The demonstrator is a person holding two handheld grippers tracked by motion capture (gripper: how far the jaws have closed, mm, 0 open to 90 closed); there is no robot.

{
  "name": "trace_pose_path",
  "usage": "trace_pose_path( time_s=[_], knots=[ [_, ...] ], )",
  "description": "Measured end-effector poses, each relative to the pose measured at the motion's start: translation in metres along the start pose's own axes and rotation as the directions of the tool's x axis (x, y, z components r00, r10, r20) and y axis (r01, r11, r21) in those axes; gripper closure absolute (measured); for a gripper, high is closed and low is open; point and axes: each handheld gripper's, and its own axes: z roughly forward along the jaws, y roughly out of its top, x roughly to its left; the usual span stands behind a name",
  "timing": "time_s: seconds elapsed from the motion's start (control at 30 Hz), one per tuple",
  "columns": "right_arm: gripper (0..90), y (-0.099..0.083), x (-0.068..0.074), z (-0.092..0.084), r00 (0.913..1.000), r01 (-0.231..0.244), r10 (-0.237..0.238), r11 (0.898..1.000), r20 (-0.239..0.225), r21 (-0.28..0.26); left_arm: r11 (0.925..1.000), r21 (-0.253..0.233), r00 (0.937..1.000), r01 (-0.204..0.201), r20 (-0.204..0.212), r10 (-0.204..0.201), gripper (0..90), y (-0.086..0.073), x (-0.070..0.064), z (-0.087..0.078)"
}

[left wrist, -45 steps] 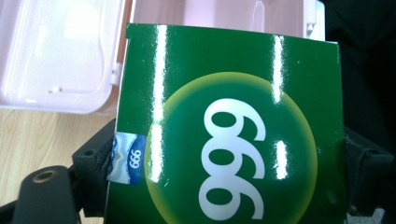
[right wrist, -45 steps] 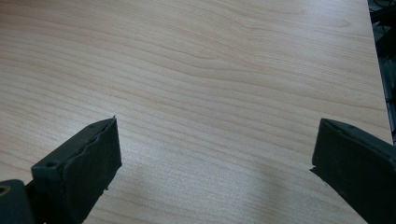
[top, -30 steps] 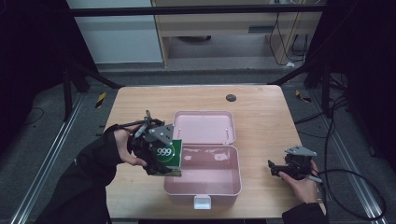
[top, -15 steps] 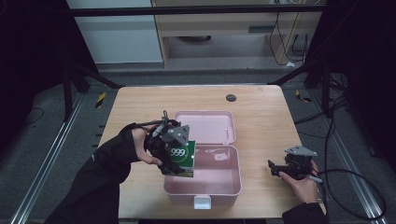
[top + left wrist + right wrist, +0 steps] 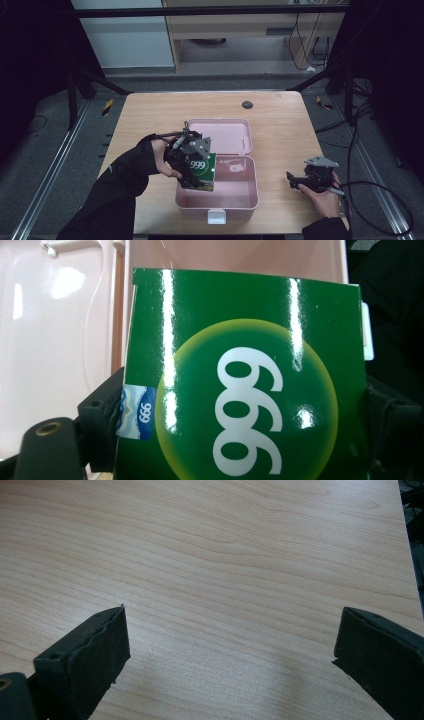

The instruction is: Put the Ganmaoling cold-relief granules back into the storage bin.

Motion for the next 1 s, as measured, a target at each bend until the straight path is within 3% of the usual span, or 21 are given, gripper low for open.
trace_pose_path(
  time_s=[1.0],
  knots=[
    [1.6,-0.001,0.001,0.002,1.0000,0.004,-0.004,1.000,-0.005,0.008,0.9987,0.044,0.9985,0.027,0.046,-0.029,13.8,-0.026,0.004,0.051]
  ],
)
